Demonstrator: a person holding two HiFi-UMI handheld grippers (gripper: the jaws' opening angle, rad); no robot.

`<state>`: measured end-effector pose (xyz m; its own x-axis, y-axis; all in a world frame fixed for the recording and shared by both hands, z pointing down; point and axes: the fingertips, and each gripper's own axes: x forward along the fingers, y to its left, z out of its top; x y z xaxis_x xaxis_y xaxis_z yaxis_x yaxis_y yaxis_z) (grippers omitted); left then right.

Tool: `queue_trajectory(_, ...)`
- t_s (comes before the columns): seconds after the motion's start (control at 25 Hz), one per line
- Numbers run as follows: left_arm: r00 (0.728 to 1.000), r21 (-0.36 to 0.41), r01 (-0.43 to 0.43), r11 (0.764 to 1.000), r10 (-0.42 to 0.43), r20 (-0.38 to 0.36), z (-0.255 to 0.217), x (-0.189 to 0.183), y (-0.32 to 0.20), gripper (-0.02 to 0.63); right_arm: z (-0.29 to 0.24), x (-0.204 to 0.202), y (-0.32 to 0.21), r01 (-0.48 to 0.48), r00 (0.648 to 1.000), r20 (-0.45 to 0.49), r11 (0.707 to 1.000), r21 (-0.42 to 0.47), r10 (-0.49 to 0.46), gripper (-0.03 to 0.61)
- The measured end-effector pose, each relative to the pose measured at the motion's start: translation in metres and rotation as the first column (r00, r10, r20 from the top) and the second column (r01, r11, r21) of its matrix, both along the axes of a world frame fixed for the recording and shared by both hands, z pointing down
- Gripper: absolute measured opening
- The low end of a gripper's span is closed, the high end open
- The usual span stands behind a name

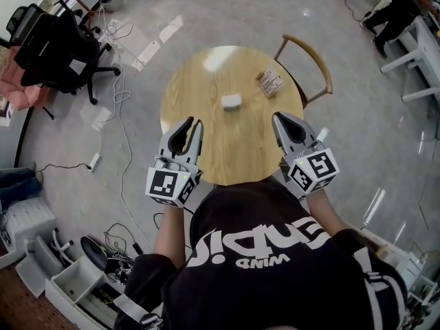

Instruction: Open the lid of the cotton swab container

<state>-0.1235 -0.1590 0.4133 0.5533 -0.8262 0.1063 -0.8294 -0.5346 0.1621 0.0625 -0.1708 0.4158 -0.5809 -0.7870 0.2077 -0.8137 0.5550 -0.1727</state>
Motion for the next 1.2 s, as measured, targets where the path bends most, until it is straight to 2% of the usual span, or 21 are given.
queue_trajectory(0.28,1.0,0.03,-0.007,1.0,0.008,-0.029,-0.001,0.005,-0.016,0.151,0.003,0.006,-0.018,0.015,1.0,0.001,1.0,0.001,-0.015,0.003)
queue_trajectory(0.36,0.999,0.032,-0.023,0.999,0.024,-0.031,-0.001,0.008,-0.019,0.196,0.004,0.006,-0.021,0.02,1.0,0.001,1.0,0.0,-0.02,0.003)
queue_trajectory(0.48,0.998,0.013,-0.064,0.998,0.064,-0.001,0.004,0.014,-0.023,0.263,0.004,0.007,-0.026,0.027,1.0,0.004,1.0,0.002,-0.027,0.003)
queue_trajectory(0.56,0.995,-0.004,-0.091,0.996,0.091,0.029,0.009,0.019,-0.027,0.284,0.004,0.008,-0.029,0.03,1.0,0.005,1.0,0.001,-0.03,0.003)
queue_trajectory(0.84,0.984,-0.039,-0.153,0.987,0.156,0.089,0.028,0.028,-0.035,0.288,0.005,0.011,-0.034,0.027,1.0,0.007,1.0,0.002,-0.027,0.003)
queue_trajectory(1.2,0.965,-0.104,-0.206,0.973,0.22,0.145,0.082,0.039,-0.055,0.287,0.008,0.017,-0.038,0.01,1.0,-0.004,1.0,-0.004,-0.01,0.003)
